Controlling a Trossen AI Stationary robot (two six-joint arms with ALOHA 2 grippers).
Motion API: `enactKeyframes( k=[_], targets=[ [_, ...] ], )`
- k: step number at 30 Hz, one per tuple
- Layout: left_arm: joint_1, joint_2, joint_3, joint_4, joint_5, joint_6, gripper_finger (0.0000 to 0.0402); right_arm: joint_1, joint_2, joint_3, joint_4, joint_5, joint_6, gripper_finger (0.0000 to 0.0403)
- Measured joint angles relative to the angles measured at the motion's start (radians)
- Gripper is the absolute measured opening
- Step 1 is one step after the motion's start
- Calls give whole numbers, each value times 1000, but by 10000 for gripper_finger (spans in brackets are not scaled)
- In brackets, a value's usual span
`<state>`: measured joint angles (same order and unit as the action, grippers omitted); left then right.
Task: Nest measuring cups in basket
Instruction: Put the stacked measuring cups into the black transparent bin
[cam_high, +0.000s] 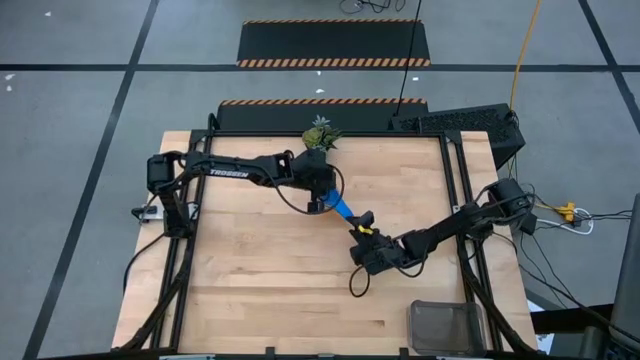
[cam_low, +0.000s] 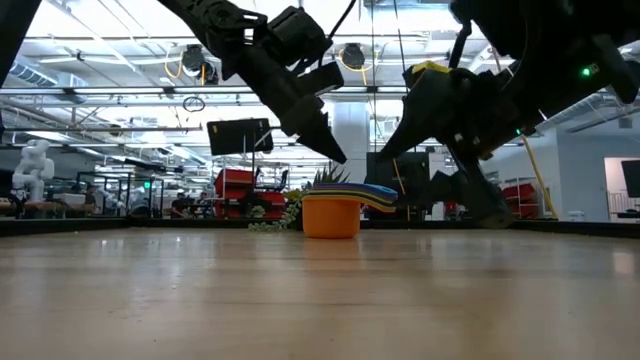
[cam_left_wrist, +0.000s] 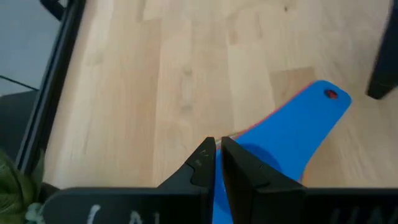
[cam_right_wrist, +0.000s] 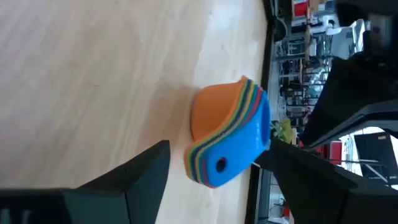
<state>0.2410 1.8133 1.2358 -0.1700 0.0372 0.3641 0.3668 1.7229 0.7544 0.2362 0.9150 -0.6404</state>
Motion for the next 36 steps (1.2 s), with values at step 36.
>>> enactKeyframes(
  k=[36],
  targets=[
    [-60,-55,0,-128,-108,106,31,-11,15,-30,38,-5,-37,283]
  ],
)
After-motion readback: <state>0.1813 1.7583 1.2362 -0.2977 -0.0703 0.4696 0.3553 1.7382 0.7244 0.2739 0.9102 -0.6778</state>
